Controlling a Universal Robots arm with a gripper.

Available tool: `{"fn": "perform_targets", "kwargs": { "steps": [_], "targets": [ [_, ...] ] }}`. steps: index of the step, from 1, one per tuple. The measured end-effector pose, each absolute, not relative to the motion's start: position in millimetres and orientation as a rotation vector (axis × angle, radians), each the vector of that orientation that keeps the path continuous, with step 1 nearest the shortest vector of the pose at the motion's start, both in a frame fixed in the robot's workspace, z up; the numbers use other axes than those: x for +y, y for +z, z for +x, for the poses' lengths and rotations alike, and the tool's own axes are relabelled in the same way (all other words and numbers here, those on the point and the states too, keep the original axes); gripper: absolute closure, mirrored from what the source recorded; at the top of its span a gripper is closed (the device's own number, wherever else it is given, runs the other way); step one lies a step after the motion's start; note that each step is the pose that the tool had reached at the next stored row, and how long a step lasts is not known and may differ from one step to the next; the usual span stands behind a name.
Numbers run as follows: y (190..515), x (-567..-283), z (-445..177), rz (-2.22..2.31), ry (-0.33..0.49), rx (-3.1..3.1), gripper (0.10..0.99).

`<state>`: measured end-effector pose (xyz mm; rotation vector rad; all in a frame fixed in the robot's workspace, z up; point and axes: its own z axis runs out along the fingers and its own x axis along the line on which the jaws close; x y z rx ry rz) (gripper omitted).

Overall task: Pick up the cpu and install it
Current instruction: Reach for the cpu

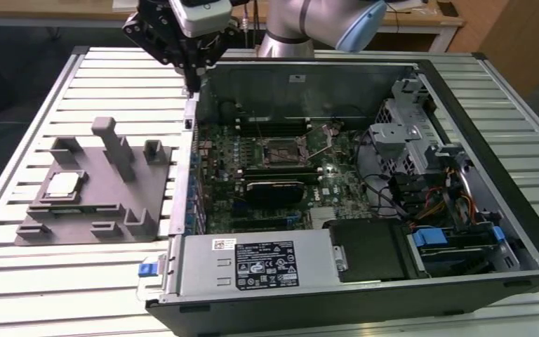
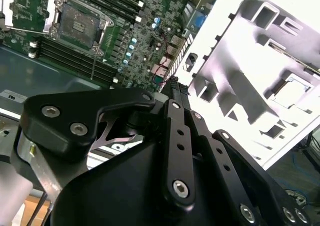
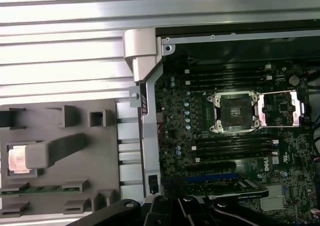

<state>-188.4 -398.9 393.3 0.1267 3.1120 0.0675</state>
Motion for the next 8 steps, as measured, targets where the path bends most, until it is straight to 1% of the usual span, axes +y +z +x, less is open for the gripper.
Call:
{"fn": "perform_targets", "kwargs": {
  "steps": [8],
  "targets": [
    [391.5,-398.9,-198.8,0.127,0.068,3.112,0.98]
  ]
}}
